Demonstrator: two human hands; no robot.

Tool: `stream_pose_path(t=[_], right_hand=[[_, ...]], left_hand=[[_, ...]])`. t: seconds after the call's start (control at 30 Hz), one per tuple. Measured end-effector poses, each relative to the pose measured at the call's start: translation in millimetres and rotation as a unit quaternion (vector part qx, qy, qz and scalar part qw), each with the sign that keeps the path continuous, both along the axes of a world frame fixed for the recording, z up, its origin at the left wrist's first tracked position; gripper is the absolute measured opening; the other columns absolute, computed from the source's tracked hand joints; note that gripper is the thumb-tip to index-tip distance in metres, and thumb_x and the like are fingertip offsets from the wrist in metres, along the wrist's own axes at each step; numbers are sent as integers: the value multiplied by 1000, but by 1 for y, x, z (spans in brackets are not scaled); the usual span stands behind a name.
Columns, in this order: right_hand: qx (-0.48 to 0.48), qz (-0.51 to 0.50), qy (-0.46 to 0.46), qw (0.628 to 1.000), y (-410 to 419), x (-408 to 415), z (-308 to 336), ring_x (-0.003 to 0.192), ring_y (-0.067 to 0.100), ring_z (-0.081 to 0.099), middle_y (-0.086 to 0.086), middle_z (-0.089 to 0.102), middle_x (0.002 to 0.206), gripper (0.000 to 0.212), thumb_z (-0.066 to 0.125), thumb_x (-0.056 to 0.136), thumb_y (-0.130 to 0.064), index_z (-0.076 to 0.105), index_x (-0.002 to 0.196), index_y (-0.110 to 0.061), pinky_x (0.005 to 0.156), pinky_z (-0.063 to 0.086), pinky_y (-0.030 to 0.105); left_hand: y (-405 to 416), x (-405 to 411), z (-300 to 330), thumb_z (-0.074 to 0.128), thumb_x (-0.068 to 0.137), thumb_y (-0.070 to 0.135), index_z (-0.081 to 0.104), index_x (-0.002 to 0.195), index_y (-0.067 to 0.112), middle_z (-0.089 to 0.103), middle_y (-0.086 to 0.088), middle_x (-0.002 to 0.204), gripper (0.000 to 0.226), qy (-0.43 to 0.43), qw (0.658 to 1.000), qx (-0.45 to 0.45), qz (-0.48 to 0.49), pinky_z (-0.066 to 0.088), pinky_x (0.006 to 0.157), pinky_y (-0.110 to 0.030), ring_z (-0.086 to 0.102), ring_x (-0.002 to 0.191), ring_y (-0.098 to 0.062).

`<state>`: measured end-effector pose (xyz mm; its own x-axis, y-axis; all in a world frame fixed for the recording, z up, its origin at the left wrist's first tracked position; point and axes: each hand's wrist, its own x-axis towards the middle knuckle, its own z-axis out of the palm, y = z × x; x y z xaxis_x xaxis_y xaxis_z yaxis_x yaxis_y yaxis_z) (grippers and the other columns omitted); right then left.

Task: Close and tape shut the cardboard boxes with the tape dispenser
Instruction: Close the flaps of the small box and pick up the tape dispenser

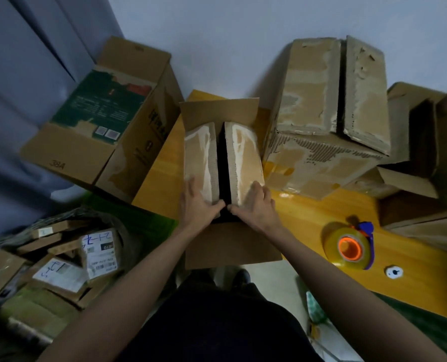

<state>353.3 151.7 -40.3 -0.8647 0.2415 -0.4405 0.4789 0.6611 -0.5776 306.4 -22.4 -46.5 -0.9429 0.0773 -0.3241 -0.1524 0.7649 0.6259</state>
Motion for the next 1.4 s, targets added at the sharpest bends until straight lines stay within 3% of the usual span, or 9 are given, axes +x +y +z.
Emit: stream_pose_path(t=[0.13, 0.27, 0.47, 0.6, 0.8, 0.97, 1.17, 1.27, 1.4], right_hand=[[-33, -17, 25, 999, 4, 0, 3, 138, 39, 36, 12, 28, 156, 95, 72, 83, -48, 20, 155, -15, 105, 43, 44], [-160, -95, 85, 979, 24, 9, 10, 120, 28, 56, 7, 56, 137, 57, 54, 99, -35, 38, 151, -17, 89, 48, 31], [-209, -180, 133, 952, 52, 29, 9, 97, 23, 61, -4, 65, 94, 20, 46, 97, -33, 65, 99, -29, 87, 54, 45], [-163, -176, 195, 951, 42, 35, 14, 64, 4, 46, -2, 53, 70, 23, 48, 101, -16, 60, 82, -22, 60, 37, 23], [-123, -174, 194, 957, 30, 22, 8, 66, 12, 47, 10, 57, 75, 19, 47, 99, -19, 61, 97, -6, 57, 38, 32], [-103, -182, 154, 966, 35, 6, -1, 100, 27, 67, 9, 70, 113, 32, 52, 104, -22, 58, 132, -7, 84, 59, 49], [-123, -195, 140, 963, 35, 5, 3, 102, 27, 68, 5, 69, 113, 35, 53, 104, -24, 56, 135, -10, 85, 59, 52], [-140, -204, 130, 960, 34, 5, 5, 103, 27, 68, 7, 69, 116, 35, 54, 103, -26, 56, 134, -10, 86, 60, 52], [-140, -218, 93, 961, 31, 11, 5, 93, 25, 72, 11, 72, 110, 36, 59, 100, -27, 60, 129, -4, 77, 62, 48]], left_hand=[[-23, -2, 19, 70, 88, 43, 38, 149, 23, 52, 0, 141, 72, -16, 996, 74, 36, 49, 96, -34, 55, 122, -21], [-60, -1, 35, 63, 98, 27, 57, 135, 16, 56, 9, 117, 39, 17, 990, 111, 86, 44, 80, -21, 57, 110, -13], [-116, -10, 25, 53, 104, 22, 50, 147, 11, 58, -3, 137, 44, -21, 968, 180, 174, 48, 97, -33, 54, 122, -19], [-137, -1, 13, 45, 107, 16, 52, 142, 14, 61, 5, 114, 37, -39, 948, 224, 223, 46, 92, -32, 55, 113, -19], [-155, -8, 9, 45, 106, 17, 54, 139, 15, 60, 2, 118, 34, -43, 946, 205, 247, 47, 95, -37, 55, 114, -20], [-161, -24, 10, 53, 102, 16, 53, 138, 15, 59, -3, 124, 36, -14, 974, 101, 201, 48, 91, -37, 56, 120, -26], [-143, -48, 12, 67, 88, 2, 28, 155, 11, 23, -13, 162, 78, 151, 975, -163, -17, 28, 121, -54, 23, 150, -32], [-114, -81, 21, 63, 90, -1, 20, 159, 15, 13, -7, 167, 83, 153, 967, -167, -118, 28, 121, -51, 18, 153, -27], [-81, -141, 23, 73, 89, 37, 17, 160, 15, 19, -7, 166, 93, 98, 967, -140, -187, 28, 121, -48, 24, 151, -27]])
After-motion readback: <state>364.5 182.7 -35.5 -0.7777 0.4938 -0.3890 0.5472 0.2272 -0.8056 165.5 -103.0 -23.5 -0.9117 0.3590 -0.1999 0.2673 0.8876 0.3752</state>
